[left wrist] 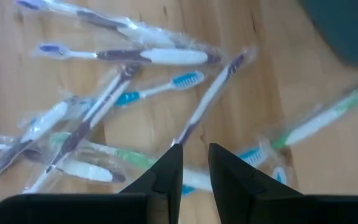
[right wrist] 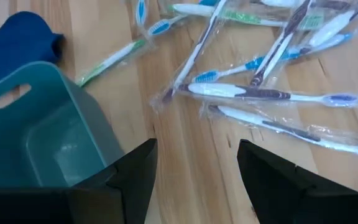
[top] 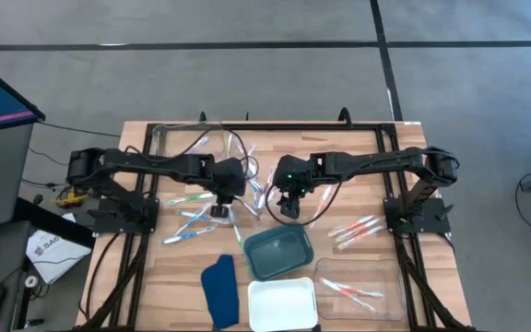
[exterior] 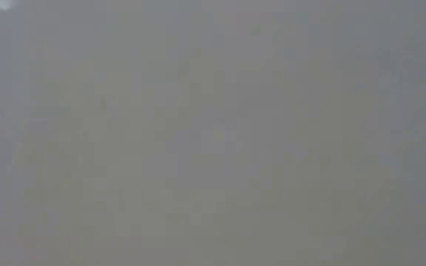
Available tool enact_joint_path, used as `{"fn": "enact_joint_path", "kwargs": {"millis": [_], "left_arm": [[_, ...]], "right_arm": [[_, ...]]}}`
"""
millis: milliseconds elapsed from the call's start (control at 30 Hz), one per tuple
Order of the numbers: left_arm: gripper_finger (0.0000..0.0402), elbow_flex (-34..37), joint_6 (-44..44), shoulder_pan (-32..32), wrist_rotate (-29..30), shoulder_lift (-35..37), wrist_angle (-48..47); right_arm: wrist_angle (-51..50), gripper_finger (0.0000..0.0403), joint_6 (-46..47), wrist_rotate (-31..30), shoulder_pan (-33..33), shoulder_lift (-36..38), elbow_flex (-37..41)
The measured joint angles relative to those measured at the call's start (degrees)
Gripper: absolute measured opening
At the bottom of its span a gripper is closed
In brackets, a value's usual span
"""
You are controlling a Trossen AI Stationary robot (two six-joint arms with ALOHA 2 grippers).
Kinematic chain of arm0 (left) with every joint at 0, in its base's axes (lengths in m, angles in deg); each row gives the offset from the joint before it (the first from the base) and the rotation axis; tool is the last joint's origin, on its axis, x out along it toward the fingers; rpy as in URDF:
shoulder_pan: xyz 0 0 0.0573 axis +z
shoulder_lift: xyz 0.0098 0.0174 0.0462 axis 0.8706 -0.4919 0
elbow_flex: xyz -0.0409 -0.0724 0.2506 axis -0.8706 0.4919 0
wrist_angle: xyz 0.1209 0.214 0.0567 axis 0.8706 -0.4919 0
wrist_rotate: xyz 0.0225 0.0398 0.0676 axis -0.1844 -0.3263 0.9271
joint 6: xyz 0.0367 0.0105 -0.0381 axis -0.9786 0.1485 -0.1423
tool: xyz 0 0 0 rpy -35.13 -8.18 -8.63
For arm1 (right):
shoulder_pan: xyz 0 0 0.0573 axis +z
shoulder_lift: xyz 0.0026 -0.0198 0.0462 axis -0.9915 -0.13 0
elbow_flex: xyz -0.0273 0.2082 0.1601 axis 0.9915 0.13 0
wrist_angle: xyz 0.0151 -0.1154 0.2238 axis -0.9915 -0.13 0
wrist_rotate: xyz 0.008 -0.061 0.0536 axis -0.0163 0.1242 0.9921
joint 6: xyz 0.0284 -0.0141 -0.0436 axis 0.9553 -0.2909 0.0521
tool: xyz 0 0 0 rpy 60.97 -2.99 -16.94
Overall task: Pick & Place Toothbrushes
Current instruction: Put the purple toothbrush into the white bin
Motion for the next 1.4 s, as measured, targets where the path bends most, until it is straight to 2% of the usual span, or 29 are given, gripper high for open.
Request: {"fn": "enact_joint_path", "kwargs": {"millis": [167, 533, 933, 1400], "left_arm": [[0.0072, 0.0, -5.1, 0.0, -0.4, -1.6, 0.1], [0.0072, 0.0, -15.1, 0.0, -0.1, -9.5, 1.7], [0.0072, 0.0, -14.0, 0.0, 0.0, -10.2, 2.9], [0.0072, 0.0, -10.5, 0.0, 0.0, -9.3, 2.4]], "right_arm": [[-0.8, 0.0216, -0.2, 0.0, 0.7, 0.0, 0.0], [-2.1, 0.0216, -8.0, 0.0, 3.8, 0.0, 0.0], [-0.4, 0.0216, -12.2, -0.2, 3.1, 0.0, 0.0], [1.9, 0.0216, -12.2, -0.2, 0.8, -0.4, 0.0]]}}
